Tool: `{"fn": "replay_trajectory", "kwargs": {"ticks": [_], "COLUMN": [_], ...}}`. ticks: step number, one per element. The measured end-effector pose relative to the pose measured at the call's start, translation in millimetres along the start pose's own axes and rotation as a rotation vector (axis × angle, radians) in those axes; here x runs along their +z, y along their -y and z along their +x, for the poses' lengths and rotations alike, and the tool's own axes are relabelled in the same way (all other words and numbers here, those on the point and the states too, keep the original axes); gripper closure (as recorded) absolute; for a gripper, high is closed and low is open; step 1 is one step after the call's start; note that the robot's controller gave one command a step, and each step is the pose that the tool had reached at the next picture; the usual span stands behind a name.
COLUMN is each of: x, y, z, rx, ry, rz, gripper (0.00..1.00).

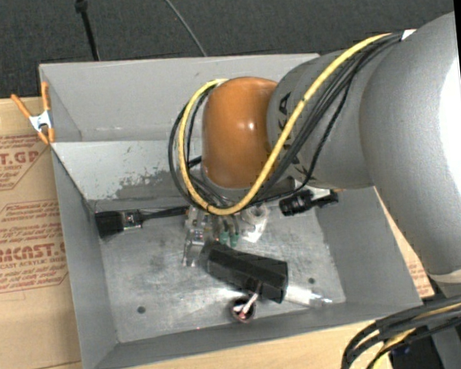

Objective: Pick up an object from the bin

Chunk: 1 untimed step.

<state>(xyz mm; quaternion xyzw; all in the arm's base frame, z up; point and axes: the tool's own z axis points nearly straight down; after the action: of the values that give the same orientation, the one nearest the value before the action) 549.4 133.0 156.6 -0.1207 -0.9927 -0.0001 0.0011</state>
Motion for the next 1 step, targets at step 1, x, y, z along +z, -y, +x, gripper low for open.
{"fn": "replay_trajectory", "kwargs": {"ticks": [1], "x": [-67.5], "y": [-19.2], "z": [3.3], "rx": [-0.184], "ry": [0.009], "rz": [-0.003], "gripper": [0.00]}}
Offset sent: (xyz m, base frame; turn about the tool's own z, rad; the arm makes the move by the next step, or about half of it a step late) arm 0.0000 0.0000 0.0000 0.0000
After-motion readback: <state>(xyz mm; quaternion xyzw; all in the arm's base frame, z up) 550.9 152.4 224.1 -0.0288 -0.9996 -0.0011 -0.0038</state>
